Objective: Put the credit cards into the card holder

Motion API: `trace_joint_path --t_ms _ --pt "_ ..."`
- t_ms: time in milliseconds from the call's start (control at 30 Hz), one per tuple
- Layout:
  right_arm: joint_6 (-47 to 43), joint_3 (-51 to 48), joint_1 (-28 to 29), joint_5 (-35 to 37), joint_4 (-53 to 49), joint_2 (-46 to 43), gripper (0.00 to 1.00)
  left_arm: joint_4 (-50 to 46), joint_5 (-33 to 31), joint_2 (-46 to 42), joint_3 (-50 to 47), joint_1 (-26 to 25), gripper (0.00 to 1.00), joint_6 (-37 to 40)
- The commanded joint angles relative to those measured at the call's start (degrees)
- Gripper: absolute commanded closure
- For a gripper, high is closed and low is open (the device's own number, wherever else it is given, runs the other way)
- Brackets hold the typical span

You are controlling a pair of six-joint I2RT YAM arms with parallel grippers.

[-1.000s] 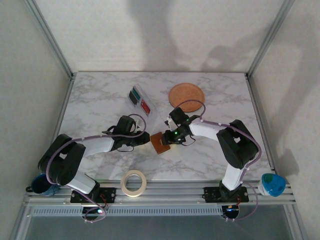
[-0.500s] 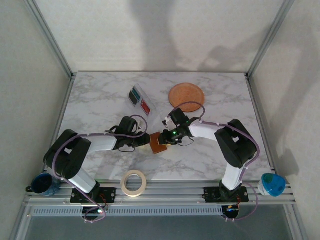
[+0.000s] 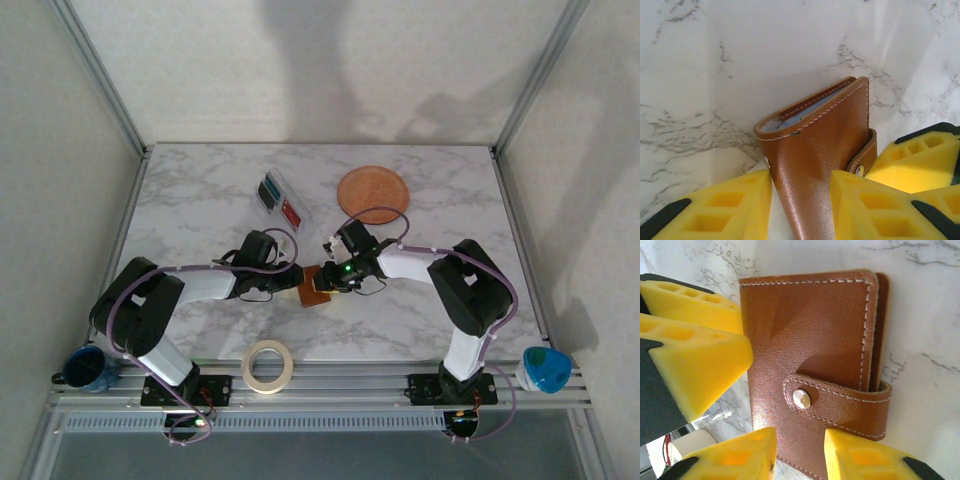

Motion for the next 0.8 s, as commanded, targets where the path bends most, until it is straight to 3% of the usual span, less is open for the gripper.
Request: trace_joint_path --t_ms 0,133,300,500,767 --pt "0.9 -0.8 0.3 -0.5 1.0 -0.9 0.68 0.3 0.5 0.6 1.7 -0.7 0.66 -0.7" --pt "0.7 -1.0 0.3 -0.3 1.4 -0.4 0.68 0.3 0.0 0.9 2.0 -0.7 0.75 -0.4" --pt "0.1 -1.3 0.6 2.0 1.7 -1.2 0.68 0.3 0.2 1.2 1.9 -0.7 1.0 -0.8" --pt "-6.0 -1.6 2.0 15.9 -3.6 -7.4 0.61 -2.4 1.3 -1.2 2.7 -0.8 1.0 -0.7" --pt "-5.4 0.8 3.0 18.8 -4.9 -4.4 0.59 -3.8 1.6 -2.9 3.2 -0.8 1.0 -1.1"
